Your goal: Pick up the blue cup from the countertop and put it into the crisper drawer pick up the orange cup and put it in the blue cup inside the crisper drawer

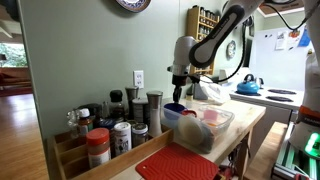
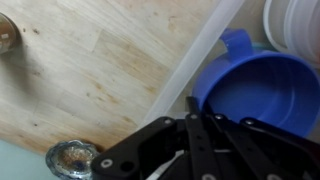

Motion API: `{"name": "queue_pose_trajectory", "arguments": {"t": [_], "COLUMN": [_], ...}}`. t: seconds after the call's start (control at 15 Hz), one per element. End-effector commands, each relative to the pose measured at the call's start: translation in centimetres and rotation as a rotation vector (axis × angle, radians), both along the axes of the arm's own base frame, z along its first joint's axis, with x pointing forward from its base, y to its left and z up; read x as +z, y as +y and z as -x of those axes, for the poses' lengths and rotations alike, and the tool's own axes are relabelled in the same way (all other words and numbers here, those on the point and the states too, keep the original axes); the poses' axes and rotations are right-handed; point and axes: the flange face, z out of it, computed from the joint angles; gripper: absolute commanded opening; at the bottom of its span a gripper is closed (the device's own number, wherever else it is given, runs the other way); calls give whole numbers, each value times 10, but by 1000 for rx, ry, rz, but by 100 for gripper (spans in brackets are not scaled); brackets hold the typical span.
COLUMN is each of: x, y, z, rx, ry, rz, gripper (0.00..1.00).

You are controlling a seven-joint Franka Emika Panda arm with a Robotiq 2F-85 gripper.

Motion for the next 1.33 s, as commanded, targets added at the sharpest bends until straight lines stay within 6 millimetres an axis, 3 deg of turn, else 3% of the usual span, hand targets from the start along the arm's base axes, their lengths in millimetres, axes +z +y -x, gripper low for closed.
{"name": "queue_pose_trajectory", "arguments": {"t": [0.0, 0.07, 0.13, 0.2, 0.33, 0.47, 0.6, 0.67, 0.87, 1.0, 1.27], "x": [-20, -23, -21, -19, 1, 34, 66, 80, 101, 100, 60], "y": [11, 12, 13, 13, 8, -6, -27, -48, -104, -146, -209], "z": [-2, -3, -5, -6, -9, -9, -6, -4, 2, 12, 43], "rx": [5, 4, -6, -7, -21, -39, -46, -73, -147, -196, -220], "ry": [8, 9, 6, 9, -10, -38, -60, -63, -20, 32, 194], "rz": [14, 14, 9, 4, -13, -41, -76, -84, -134, -153, -126], "gripper": [1, 1, 29, 30, 44, 58, 74, 81, 99, 100, 100]}}
